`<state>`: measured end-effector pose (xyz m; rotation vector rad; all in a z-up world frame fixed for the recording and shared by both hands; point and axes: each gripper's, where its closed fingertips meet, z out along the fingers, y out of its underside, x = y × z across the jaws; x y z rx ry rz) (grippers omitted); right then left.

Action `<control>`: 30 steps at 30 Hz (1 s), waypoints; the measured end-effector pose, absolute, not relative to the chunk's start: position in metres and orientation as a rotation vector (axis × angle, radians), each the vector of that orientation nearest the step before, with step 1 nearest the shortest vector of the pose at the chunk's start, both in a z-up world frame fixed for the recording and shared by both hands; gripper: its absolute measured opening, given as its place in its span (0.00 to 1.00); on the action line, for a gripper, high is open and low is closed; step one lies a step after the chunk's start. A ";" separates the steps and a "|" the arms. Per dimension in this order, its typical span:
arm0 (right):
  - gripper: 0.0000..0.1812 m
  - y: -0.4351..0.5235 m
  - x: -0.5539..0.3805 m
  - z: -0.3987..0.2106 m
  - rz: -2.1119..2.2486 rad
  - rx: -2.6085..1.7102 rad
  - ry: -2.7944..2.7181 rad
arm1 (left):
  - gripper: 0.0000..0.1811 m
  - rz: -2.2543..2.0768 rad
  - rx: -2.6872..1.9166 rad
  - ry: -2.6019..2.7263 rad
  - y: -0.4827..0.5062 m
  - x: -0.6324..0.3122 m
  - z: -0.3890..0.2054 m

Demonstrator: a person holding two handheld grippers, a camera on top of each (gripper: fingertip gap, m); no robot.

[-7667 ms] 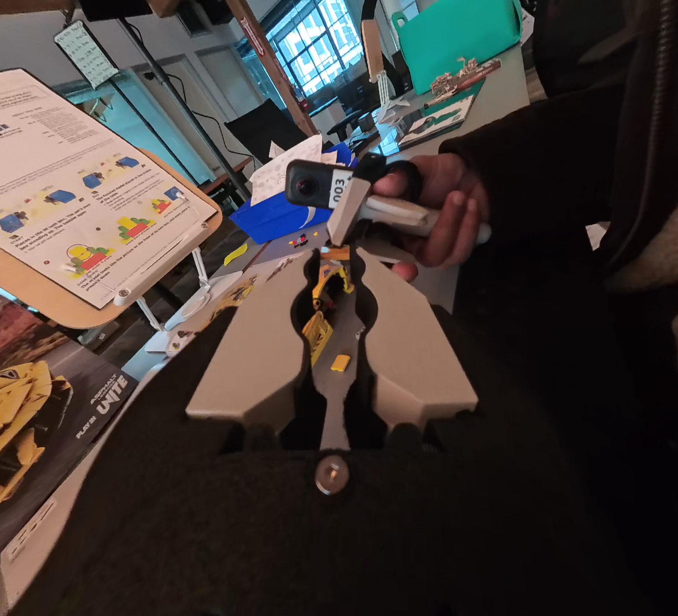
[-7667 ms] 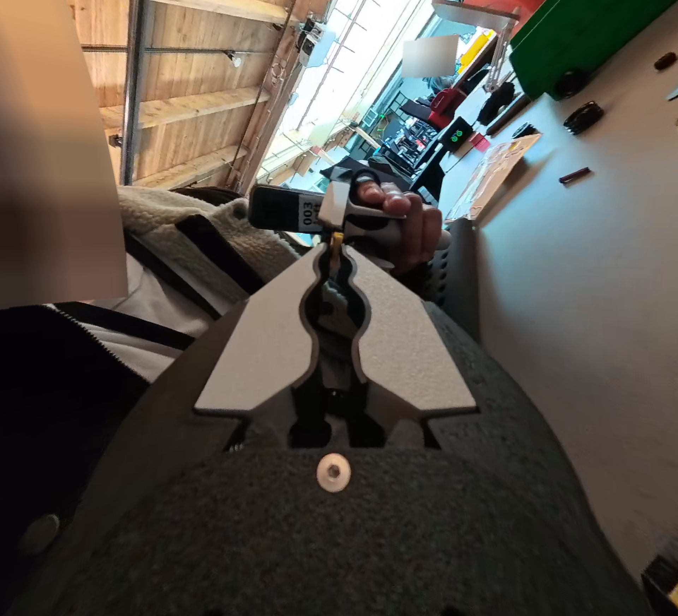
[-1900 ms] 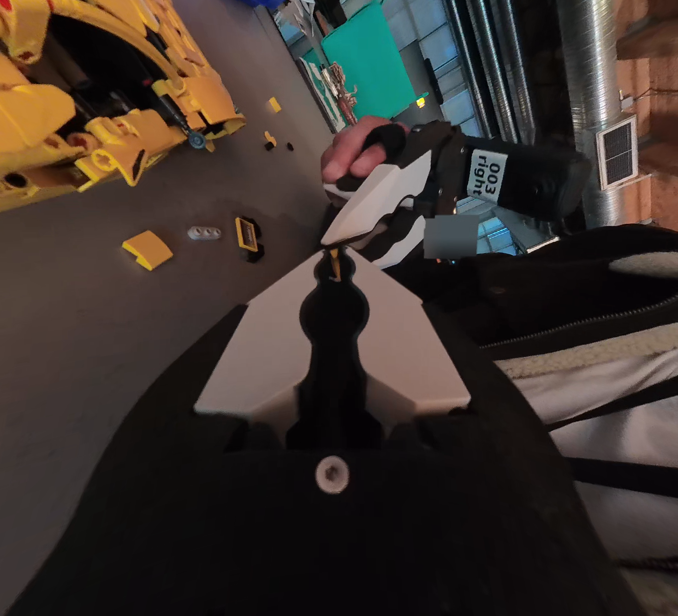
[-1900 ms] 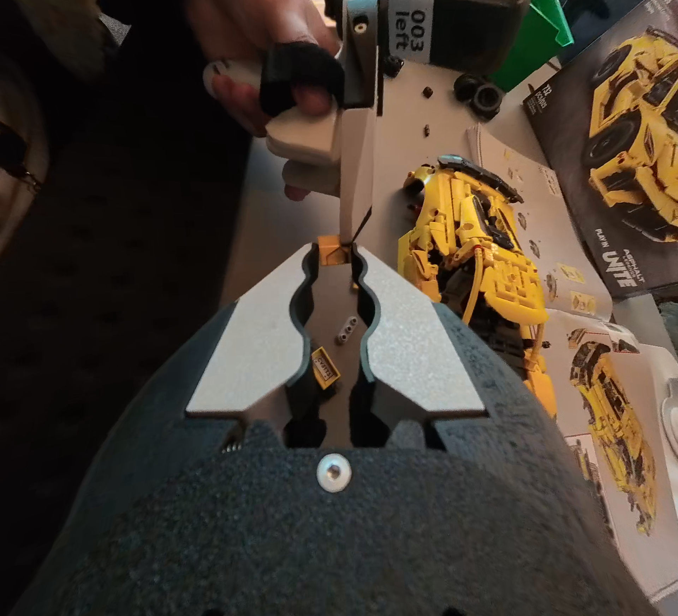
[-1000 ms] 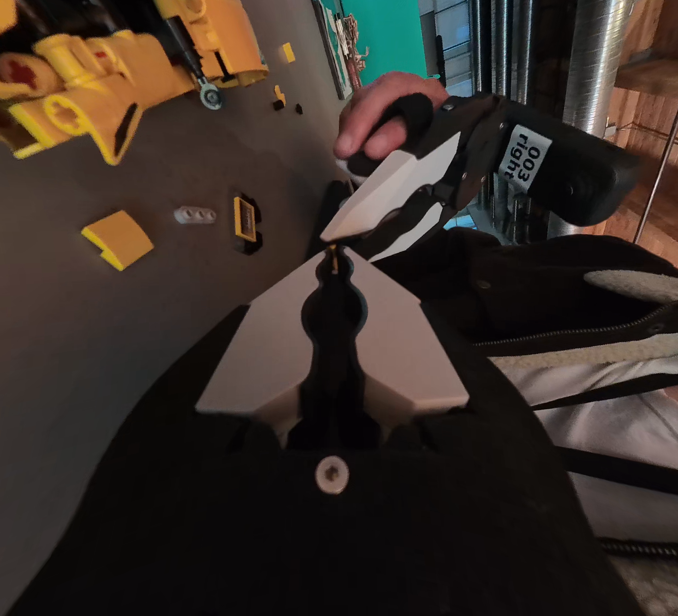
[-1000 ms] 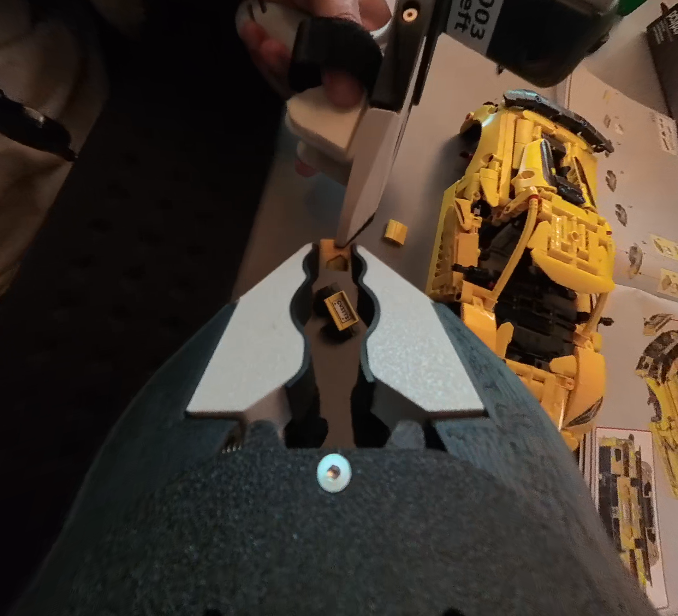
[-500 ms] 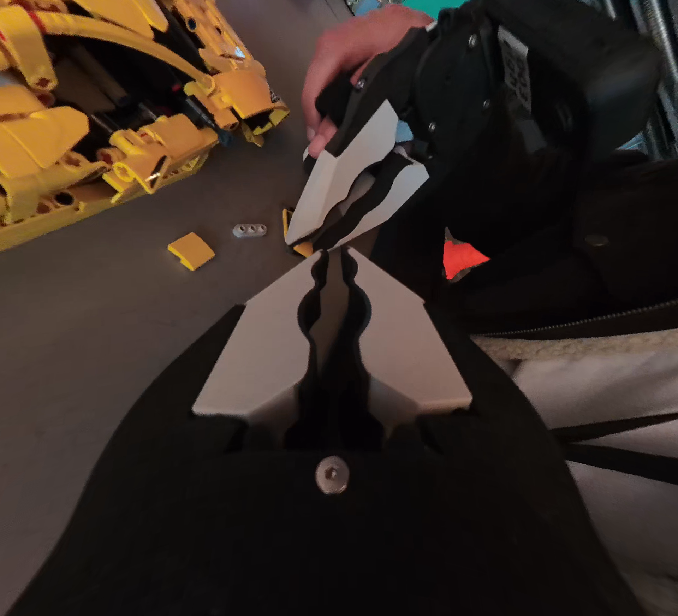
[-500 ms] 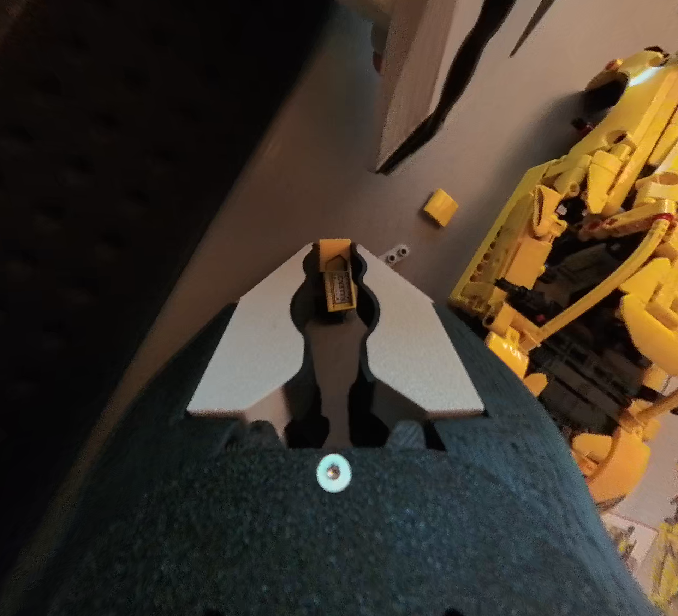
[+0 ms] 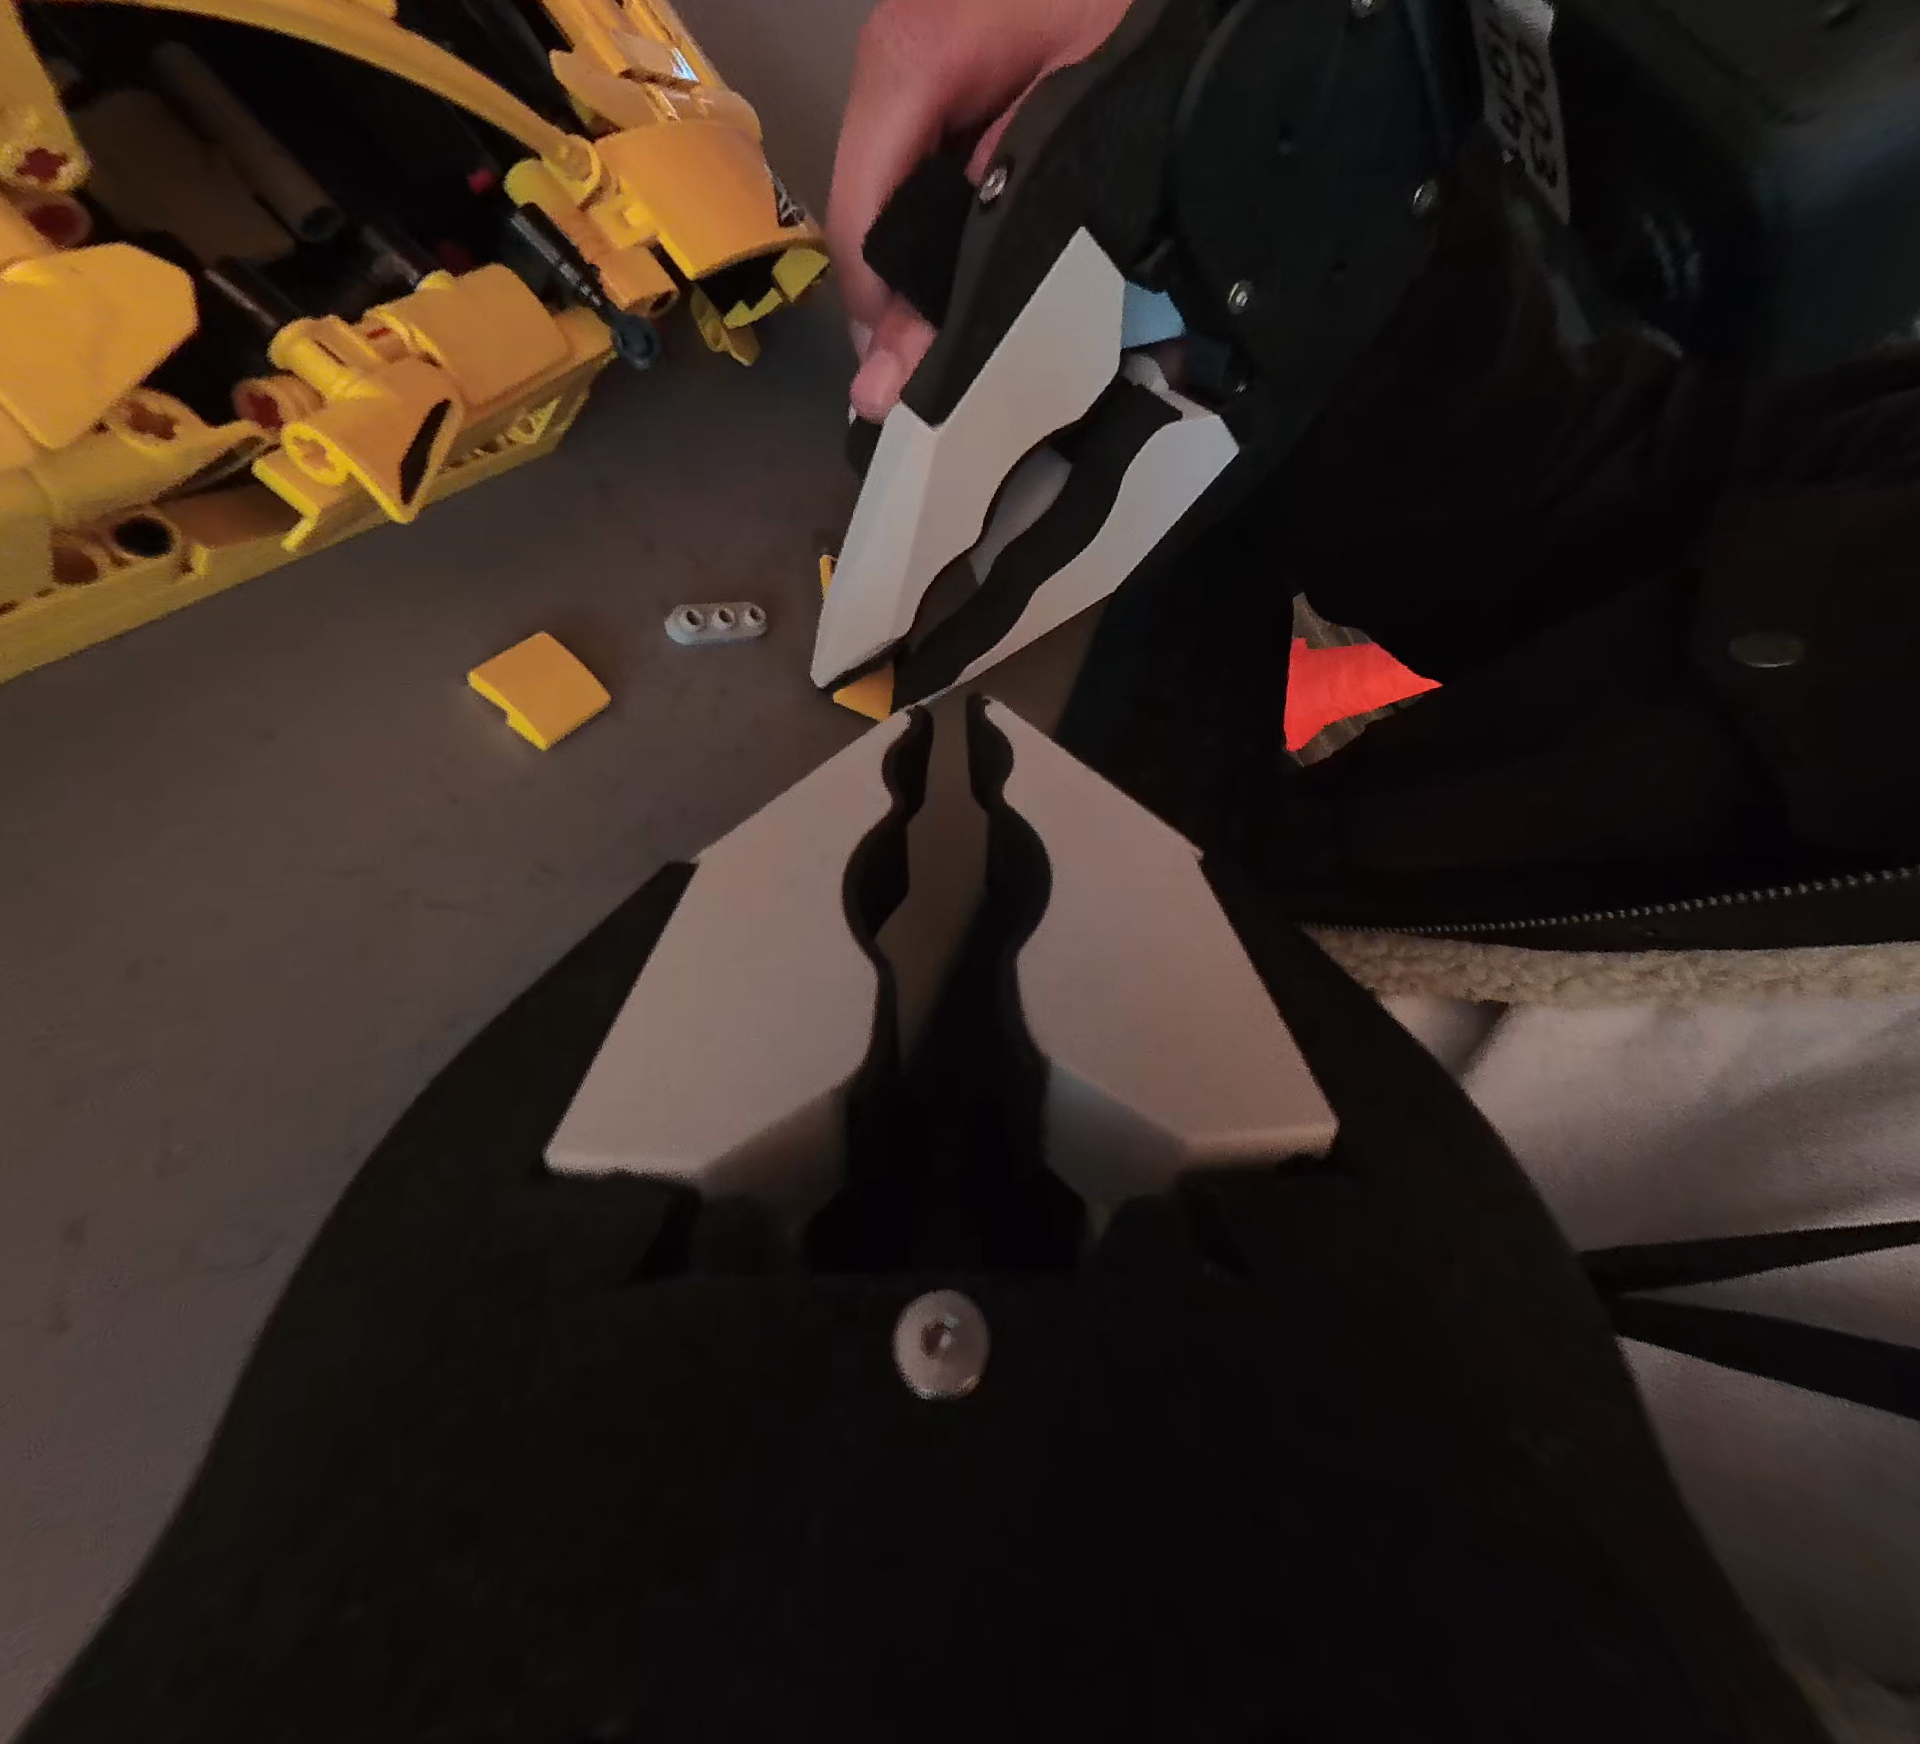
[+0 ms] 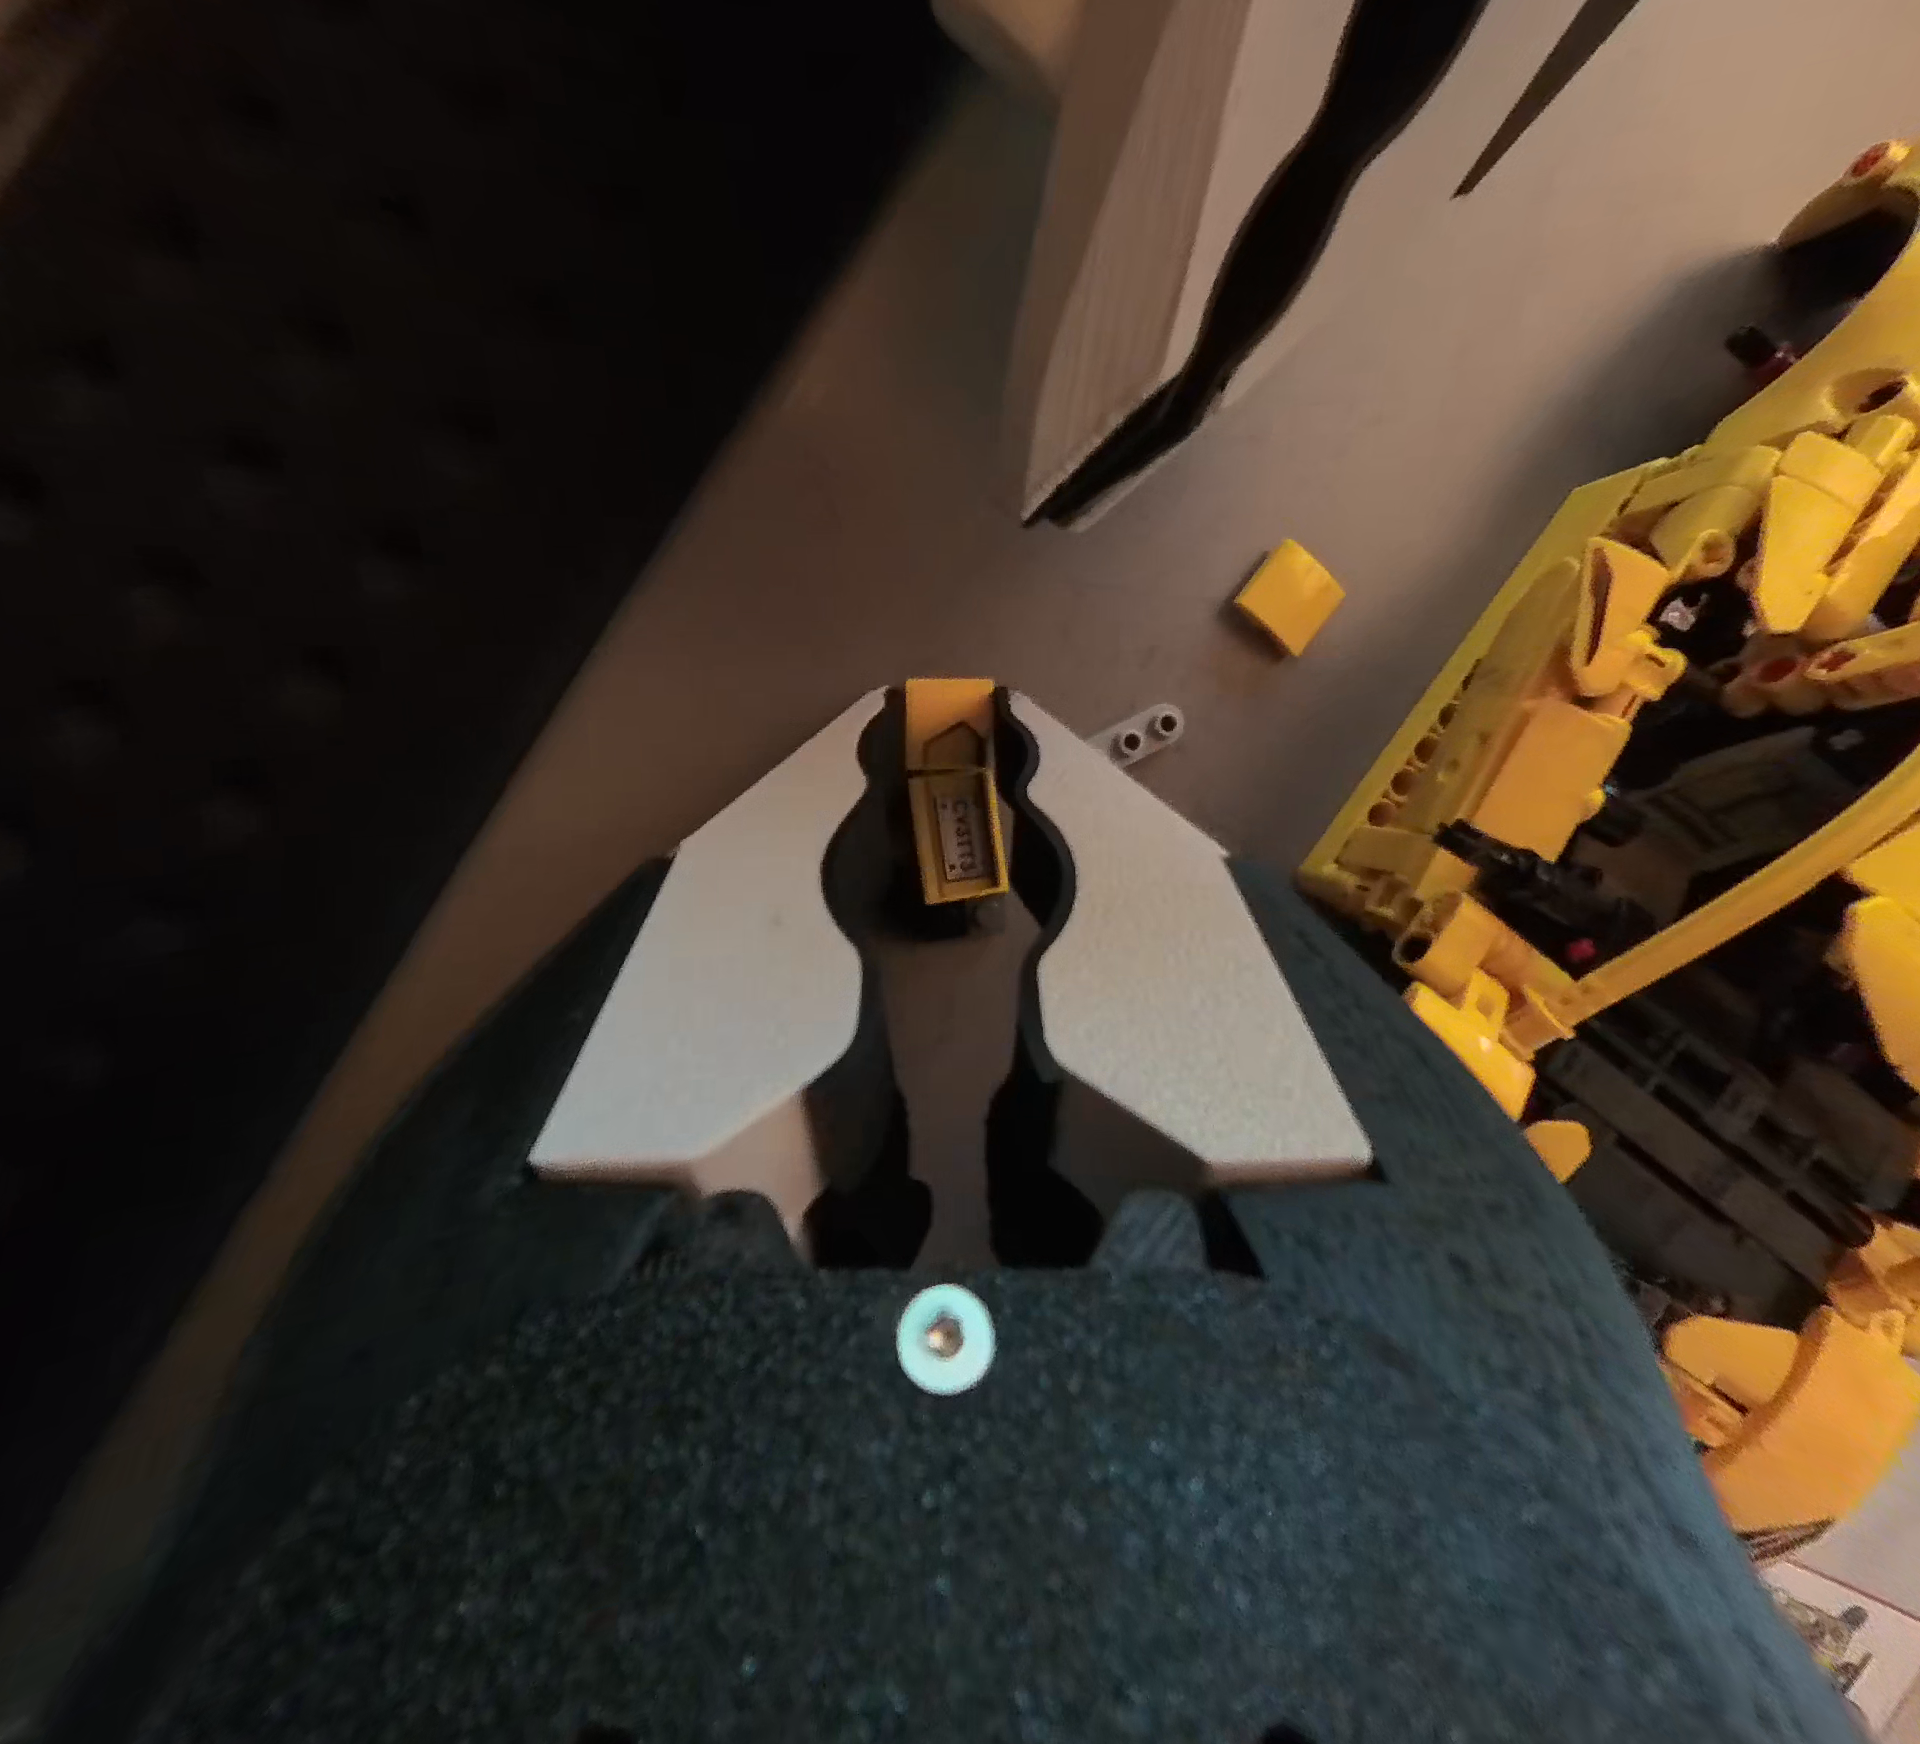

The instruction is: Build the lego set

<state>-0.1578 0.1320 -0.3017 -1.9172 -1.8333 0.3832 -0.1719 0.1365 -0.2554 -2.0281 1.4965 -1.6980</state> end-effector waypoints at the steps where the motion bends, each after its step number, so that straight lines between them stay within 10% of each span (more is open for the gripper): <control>1: 0.09 0.132 -0.157 -0.302 0.383 -1.919 -1.830 | 0.04 -1.692 -2.033 1.499 0.137 -0.172 -0.256; 14: 0.25 0.129 -0.123 -0.294 0.388 -2.037 -1.646 | 0.04 -1.573 -2.047 1.587 0.136 -0.162 -0.266; 30: 0.15 0.129 -0.134 -0.301 0.399 -2.024 -1.486 | 0.00 -1.229 -1.915 1.845 0.129 -0.146 -0.285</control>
